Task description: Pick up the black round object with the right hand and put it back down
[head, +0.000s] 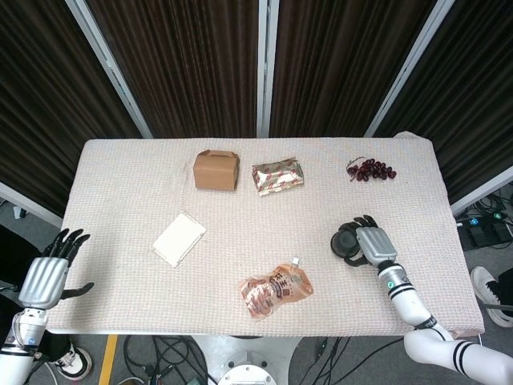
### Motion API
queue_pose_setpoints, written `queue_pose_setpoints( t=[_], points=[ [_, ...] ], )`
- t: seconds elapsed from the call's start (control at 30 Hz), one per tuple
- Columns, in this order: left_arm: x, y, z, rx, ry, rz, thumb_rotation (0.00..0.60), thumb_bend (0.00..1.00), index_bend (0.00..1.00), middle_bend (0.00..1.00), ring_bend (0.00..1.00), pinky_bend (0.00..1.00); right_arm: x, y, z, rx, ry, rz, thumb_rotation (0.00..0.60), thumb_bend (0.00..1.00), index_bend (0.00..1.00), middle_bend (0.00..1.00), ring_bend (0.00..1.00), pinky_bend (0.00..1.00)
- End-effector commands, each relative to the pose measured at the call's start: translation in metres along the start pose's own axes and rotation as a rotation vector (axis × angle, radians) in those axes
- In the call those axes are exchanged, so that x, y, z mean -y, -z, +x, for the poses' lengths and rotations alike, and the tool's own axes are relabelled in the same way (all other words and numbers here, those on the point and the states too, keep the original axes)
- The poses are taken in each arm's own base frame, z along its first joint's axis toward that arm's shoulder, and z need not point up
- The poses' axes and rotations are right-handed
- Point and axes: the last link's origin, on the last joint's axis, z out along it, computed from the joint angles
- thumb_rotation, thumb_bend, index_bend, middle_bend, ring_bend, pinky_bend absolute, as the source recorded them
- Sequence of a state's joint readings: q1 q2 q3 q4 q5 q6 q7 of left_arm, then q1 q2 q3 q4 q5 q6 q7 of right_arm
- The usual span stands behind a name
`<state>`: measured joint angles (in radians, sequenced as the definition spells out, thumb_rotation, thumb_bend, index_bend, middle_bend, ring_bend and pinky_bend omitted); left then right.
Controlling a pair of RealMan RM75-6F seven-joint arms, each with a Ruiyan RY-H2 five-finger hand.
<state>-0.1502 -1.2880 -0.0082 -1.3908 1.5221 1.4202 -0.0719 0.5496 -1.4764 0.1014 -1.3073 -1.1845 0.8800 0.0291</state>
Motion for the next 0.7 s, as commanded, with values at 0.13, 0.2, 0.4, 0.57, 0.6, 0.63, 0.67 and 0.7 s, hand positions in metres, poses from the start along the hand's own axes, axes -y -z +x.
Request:
queue_pose_setpoints(
  t=[0.13, 0.2, 0.4, 0.57, 0.6, 0.63, 0.67, 0.7],
  points=[
    [0.001, 0.001, 0.001, 0.000, -0.001, 0.003, 0.600, 0.02, 0.13, 0.07, 0.00, 0.22, -0.002, -0.001, -0.002, 0.063, 0.021, -0.003, 0.600, 0.01, 0.14, 0.22, 0.00, 0.00],
    [0.001, 0.001, 0.000, 0.002, -0.002, 0.004, 0.600, 0.02, 0.13, 0.07, 0.00, 0.22, -0.001, -0.001, -0.002, 0.075, 0.030, -0.002, 0.600, 0.00, 0.09, 0.17, 0.00, 0.00],
    [0.001, 0.001, 0.002, -0.001, -0.003, 0.004, 0.600, 0.02, 0.13, 0.07, 0.00, 0.22, 0.002, 0.001, 0.002, 0.058, 0.027, 0.009, 0.600, 0.00, 0.04, 0.13, 0.00, 0.00],
    [0.000, 0.001, 0.001, 0.001, -0.003, 0.001, 0.600, 0.02, 0.13, 0.07, 0.00, 0.22, 0.005, 0.007, 0.010, 0.019, 0.017, 0.027, 0.600, 0.00, 0.04, 0.14, 0.00, 0.00],
    [0.000, 0.001, 0.001, 0.001, -0.004, 0.000, 0.600, 0.02, 0.13, 0.07, 0.00, 0.22, 0.005, 0.007, 0.011, 0.014, 0.018, 0.029, 0.600, 0.00, 0.04, 0.15, 0.00, 0.00],
    [0.000, 0.001, 0.001, 0.001, -0.005, -0.002, 0.600, 0.02, 0.13, 0.07, 0.00, 0.22, 0.005, 0.008, 0.012, 0.011, 0.017, 0.030, 0.600, 0.00, 0.04, 0.15, 0.00, 0.00],
    [0.000, 0.001, 0.001, 0.002, -0.005, -0.003, 0.600, 0.02, 0.13, 0.07, 0.00, 0.22, 0.006, 0.008, 0.013, 0.007, 0.015, 0.030, 0.600, 0.00, 0.04, 0.16, 0.00, 0.00],
    [0.000, 0.000, 0.001, 0.002, -0.004, -0.003, 0.600, 0.02, 0.13, 0.07, 0.00, 0.22, 0.006, 0.009, 0.013, 0.006, 0.014, 0.030, 0.600, 0.00, 0.04, 0.17, 0.00, 0.00]
  ],
)
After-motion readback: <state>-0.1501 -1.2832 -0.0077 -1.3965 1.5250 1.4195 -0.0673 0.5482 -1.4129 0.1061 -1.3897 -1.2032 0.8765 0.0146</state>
